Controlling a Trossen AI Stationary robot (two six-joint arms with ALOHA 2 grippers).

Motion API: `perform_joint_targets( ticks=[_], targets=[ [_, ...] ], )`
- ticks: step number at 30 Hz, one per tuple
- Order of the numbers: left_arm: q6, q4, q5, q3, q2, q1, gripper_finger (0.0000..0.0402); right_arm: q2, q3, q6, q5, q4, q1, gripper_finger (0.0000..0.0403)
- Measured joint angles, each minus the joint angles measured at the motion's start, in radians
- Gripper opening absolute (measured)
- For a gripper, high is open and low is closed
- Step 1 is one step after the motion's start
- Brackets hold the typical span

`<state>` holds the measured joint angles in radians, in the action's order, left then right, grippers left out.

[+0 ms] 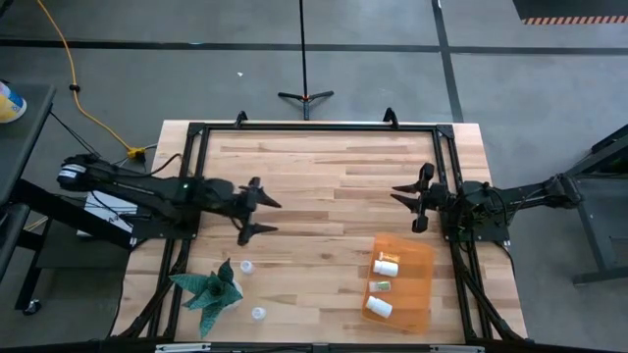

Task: Pick and place pill bottles into a basket
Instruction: Put the top transparent medicine bottle into the orange bin

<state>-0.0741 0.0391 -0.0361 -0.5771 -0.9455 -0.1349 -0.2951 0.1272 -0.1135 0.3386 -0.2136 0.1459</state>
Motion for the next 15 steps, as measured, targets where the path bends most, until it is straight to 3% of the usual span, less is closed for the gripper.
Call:
perform_joint_targets(
  ticks=[6,11,15],
  targets=[
    [-0.185,0.321,0.007,-0.237,-0.193,-0.003,0.0351,0.0,0.0,-0.026,0.0,0.001,0.0,0.0079],
    [-0.41,0.601,0.065,-0.413,-0.356,-0.003,0.0351,0.0,0.0,-0.026,0.0,0.013,0.0,0.0079],
    [-0.593,0.735,0.158,-0.496,-0.474,-0.003,0.0351,0.0,0.0,-0.027,0.0,0.042,0.0,0.0079]
  ],
)
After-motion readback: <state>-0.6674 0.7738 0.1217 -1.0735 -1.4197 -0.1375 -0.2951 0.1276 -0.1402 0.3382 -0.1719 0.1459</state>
